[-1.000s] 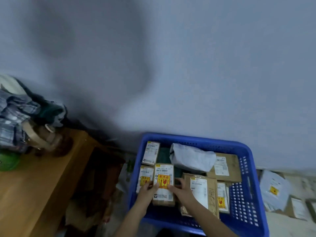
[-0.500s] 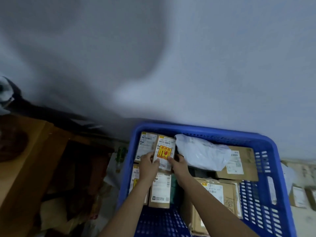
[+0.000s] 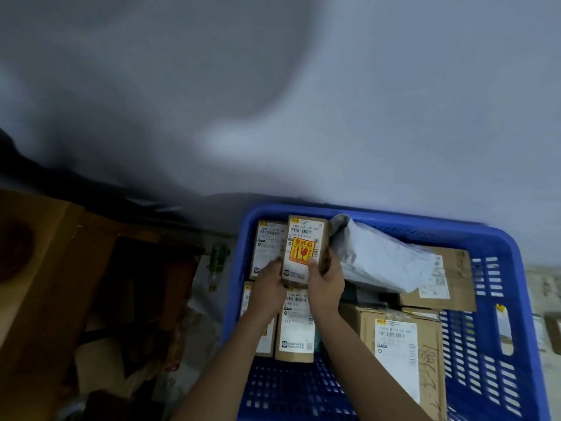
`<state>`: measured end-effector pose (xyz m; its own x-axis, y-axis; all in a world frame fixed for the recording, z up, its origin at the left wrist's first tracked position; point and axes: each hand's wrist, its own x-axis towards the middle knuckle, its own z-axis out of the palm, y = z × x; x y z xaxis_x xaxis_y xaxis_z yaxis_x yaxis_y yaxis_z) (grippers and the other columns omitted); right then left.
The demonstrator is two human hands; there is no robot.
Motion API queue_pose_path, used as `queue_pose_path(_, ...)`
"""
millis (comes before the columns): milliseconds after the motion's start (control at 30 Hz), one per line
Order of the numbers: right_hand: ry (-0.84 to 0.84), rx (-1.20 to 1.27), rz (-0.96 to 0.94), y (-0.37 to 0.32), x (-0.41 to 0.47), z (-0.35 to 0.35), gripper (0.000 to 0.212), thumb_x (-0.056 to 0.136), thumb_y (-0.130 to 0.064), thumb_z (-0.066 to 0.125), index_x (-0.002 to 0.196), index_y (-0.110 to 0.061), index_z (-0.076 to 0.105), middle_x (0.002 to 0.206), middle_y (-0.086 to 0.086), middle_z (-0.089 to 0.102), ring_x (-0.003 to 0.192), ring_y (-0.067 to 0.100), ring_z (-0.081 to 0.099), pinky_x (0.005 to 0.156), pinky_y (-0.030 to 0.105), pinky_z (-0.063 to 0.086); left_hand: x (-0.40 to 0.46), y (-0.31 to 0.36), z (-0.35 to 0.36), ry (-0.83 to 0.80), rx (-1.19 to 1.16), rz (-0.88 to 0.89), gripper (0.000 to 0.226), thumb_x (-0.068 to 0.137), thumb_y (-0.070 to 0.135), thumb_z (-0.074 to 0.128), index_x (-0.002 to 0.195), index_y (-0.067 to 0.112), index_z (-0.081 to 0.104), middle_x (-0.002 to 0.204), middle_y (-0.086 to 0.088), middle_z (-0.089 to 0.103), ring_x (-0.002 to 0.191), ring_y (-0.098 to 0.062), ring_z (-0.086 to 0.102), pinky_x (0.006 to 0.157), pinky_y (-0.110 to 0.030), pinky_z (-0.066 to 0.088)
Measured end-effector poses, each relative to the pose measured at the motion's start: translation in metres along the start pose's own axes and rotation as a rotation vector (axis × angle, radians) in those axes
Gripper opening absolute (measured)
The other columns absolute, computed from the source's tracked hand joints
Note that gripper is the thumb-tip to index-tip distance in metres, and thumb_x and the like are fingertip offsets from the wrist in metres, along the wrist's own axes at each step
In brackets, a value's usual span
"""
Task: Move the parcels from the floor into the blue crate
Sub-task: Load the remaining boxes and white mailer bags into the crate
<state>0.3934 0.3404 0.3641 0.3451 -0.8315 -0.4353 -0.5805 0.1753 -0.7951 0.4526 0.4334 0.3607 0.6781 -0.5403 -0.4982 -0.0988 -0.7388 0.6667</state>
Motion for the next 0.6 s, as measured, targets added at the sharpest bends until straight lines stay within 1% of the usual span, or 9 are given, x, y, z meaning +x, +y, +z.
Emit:
queue_pose_path(67, 0.047, -0.138, -0.1, 0.001, -0.002, 0.006, 0.05, 0.094, -0.02, 0.057, 0.141, -0.011, 0.043, 0.132, 0.009, 0.053, 0.12, 0.023, 0.052, 0.099, 0.035, 0.044, 0.0, -0.01, 0.001, -0.041, 0.19, 0.037, 0.063, 0.091, 0.004, 0.047, 0.148, 0.024, 0.029, 0.151, 0.005, 0.036, 0.139, -0.017, 0.035, 0.115, -0.032, 0.031)
queue_pose_path(100, 0.054, -0.194, -0.105, 0.001, -0.003, 0.01, 0.051, 0.095, -0.02, 0.056, 0.142, -0.01, 0.04, 0.134, 0.012, 0.05, 0.121, 0.025, 0.05, 0.099, 0.036, 0.044, -0.001, -0.011, 0.001, -0.03, 0.253, 0.028, 0.068, 0.091, 0.001, 0.047, 0.151, 0.02, 0.021, 0.155, 0.003, 0.028, 0.143, -0.017, 0.027, 0.117, -0.03, 0.022)
queue_pose_path(167, 0.051, -0.289, -0.057, 0.002, -0.004, 0.02, 0.051, 0.096, -0.02, 0.052, 0.144, -0.01, 0.037, 0.135, 0.015, 0.047, 0.12, 0.03, 0.05, 0.097, 0.039, 0.046, -0.001, -0.015, 0.002, 0.006, 0.277, 0.003, 0.073, 0.09, -0.003, 0.045, 0.153, 0.018, 0.013, 0.159, 0.002, 0.018, 0.146, -0.015, 0.017, 0.117, -0.027, 0.014)
queue_pose_path(300, 0.054, -0.38, 0.087, 0.001, -0.003, 0.038, 0.048, 0.099, -0.023, 0.044, 0.145, -0.011, 0.033, 0.139, 0.017, 0.044, 0.117, 0.035, 0.052, 0.094, 0.045, 0.049, -0.002, -0.016, 0.001, -0.01, 0.338, -0.02, 0.071, 0.094, 0.003, 0.044, 0.152, 0.017, 0.006, 0.16, 0.0, 0.011, 0.148, -0.016, 0.011, 0.118, -0.028, 0.011)
queue_pose_path(367, 0.048, -0.375, 0.122, 0.003, 0.001, 0.04, 0.043, 0.1, -0.024, 0.043, 0.14, -0.011, 0.037, 0.138, 0.017, 0.046, 0.113, 0.036, 0.055, 0.09, 0.046, 0.051, -0.003, -0.015, 0.0, -0.029, 0.362, -0.025, 0.071, 0.094, 0.004, 0.043, 0.153, 0.016, 0.005, 0.161, 0.0, 0.009, 0.148, -0.017, 0.01, 0.119, -0.031, 0.01)
queue_pose_path(467, 0.037, -0.329, 0.164, 0.006, 0.007, 0.038, 0.036, 0.099, -0.024, 0.045, 0.132, -0.009, 0.041, 0.133, 0.019, 0.052, 0.108, 0.036, 0.059, 0.083, 0.041, 0.052, -0.002, -0.011, 0.0, -0.047, 0.383, -0.049, 0.073, 0.092, 0.003, 0.043, 0.153, 0.017, 0.005, 0.161, 0.002, 0.007, 0.148, -0.017, 0.007, 0.12, -0.034, 0.007)
queue_pose_path(600, 0.007, -0.318, 0.262, 0.001, 0.014, 0.034, 0.031, 0.101, -0.02, 0.044, 0.127, -0.003, 0.043, 0.117, 0.019, 0.061, 0.103, 0.035, 0.061, 0.07, 0.029, 0.041, -0.002, -0.012, 0.0, -0.11, 0.403, -0.076, 0.073, 0.094, 0.008, 0.043, 0.153, 0.019, 0.002, 0.161, 0.003, 0.0, 0.149, -0.017, 0.001, 0.12, -0.041, 0.006)
